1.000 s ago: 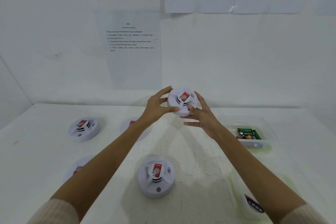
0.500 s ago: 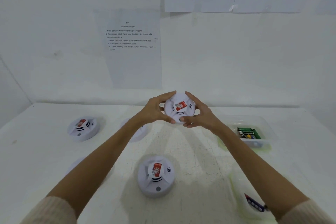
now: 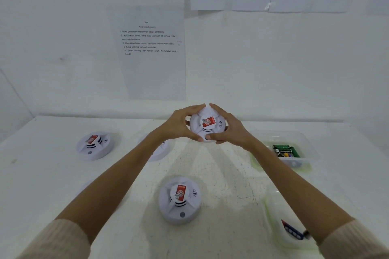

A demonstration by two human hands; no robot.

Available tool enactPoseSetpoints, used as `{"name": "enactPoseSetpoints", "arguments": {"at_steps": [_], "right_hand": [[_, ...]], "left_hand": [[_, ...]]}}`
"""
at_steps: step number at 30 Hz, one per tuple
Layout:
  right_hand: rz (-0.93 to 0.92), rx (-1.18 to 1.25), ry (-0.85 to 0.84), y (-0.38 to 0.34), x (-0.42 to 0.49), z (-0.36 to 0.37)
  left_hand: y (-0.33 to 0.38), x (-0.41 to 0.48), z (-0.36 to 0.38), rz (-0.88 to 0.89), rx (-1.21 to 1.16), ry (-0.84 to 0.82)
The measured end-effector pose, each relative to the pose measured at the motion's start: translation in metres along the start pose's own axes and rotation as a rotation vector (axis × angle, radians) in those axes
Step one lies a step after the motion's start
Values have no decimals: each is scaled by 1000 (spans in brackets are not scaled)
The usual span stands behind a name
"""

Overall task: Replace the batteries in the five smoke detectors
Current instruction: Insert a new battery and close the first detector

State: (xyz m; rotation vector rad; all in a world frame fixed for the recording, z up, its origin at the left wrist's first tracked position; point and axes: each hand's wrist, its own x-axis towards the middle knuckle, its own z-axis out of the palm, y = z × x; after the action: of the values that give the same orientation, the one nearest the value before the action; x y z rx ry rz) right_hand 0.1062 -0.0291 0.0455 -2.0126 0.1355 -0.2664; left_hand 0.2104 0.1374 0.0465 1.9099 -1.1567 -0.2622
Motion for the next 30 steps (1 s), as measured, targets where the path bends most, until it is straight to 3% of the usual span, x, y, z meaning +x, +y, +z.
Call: {"name": "enactPoseSetpoints", "arguments": {"at_steps": [5, 30], "right_hand": [[-34, -91, -44, -4, 0, -4], [-68, -38, 40, 2, 8, -4]], "left_hand": [[2, 2, -2, 23, 5, 45], [6, 3, -13, 44, -31, 76]]}}
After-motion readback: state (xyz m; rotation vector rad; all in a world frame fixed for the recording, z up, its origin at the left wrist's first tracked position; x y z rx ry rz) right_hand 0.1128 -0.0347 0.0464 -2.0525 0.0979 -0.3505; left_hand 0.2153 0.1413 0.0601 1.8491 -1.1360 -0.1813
